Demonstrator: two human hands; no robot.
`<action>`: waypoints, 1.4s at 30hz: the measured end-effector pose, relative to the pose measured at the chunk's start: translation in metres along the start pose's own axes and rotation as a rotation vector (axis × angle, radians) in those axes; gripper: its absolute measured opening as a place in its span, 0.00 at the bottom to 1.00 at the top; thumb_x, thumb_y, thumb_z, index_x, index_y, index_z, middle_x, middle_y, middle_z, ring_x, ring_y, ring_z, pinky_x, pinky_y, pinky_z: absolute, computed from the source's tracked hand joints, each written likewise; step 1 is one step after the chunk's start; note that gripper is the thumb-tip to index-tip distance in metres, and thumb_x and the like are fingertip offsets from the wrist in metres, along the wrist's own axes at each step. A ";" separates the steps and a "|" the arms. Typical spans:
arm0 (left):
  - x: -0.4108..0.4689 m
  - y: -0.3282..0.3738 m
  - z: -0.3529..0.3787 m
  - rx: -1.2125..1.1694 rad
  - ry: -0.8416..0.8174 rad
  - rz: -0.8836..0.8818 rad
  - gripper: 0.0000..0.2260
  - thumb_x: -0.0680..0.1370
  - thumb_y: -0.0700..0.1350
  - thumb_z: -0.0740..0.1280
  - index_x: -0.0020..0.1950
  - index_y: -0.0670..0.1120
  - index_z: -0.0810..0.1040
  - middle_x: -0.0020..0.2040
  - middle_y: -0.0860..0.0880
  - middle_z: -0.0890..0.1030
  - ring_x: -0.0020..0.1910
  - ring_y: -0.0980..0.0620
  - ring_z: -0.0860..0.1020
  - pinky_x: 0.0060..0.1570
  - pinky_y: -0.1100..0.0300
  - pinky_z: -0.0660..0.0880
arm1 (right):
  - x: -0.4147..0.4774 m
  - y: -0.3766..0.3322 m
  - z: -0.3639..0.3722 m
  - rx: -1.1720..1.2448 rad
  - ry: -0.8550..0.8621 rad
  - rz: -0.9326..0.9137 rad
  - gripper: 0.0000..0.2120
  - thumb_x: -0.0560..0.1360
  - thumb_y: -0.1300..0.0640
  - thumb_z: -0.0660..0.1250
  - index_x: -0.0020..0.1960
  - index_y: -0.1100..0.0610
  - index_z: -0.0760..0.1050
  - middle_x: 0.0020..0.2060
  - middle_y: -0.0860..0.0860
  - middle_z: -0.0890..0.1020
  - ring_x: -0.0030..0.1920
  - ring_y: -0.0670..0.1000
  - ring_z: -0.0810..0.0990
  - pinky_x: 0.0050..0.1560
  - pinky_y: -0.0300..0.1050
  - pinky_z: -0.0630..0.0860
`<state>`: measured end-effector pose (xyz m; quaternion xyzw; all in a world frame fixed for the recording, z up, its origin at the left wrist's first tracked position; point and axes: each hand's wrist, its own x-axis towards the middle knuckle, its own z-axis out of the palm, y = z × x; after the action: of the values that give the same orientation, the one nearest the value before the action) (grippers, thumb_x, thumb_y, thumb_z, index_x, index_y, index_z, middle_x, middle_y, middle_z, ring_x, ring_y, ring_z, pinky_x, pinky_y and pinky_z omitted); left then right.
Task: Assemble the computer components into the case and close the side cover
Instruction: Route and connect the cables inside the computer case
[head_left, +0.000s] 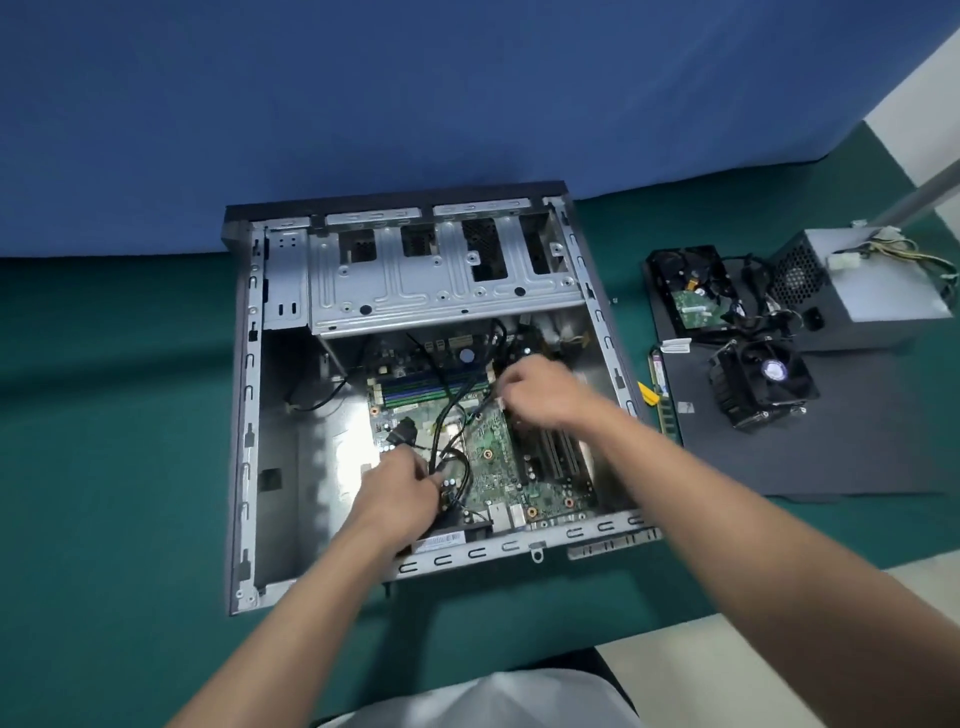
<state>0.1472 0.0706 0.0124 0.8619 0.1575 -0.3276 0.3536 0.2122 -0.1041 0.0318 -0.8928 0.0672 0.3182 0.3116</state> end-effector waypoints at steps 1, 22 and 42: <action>0.001 0.001 0.001 -0.043 -0.036 -0.013 0.05 0.82 0.45 0.62 0.46 0.47 0.71 0.45 0.48 0.78 0.43 0.52 0.76 0.33 0.60 0.66 | -0.002 0.008 -0.008 -0.199 0.034 0.016 0.12 0.78 0.64 0.56 0.56 0.65 0.75 0.53 0.58 0.80 0.40 0.52 0.79 0.39 0.43 0.75; -0.013 0.008 -0.011 -0.455 -0.127 0.301 0.12 0.69 0.37 0.77 0.30 0.50 0.80 0.30 0.53 0.79 0.30 0.59 0.74 0.33 0.71 0.70 | -0.010 0.014 0.051 -0.623 -0.374 -0.198 0.06 0.79 0.53 0.63 0.44 0.54 0.73 0.43 0.52 0.75 0.36 0.46 0.73 0.39 0.40 0.72; -0.016 0.004 -0.011 -0.352 -0.132 0.396 0.06 0.70 0.42 0.77 0.35 0.50 0.84 0.33 0.48 0.82 0.33 0.56 0.75 0.36 0.64 0.71 | -0.006 -0.007 0.056 -0.461 -0.371 -0.014 0.24 0.73 0.71 0.62 0.68 0.62 0.67 0.57 0.57 0.75 0.41 0.49 0.73 0.39 0.39 0.74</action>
<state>0.1422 0.0749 0.0314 0.7778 0.0170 -0.2751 0.5648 0.1801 -0.0656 0.0059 -0.8672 -0.0711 0.4805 0.1098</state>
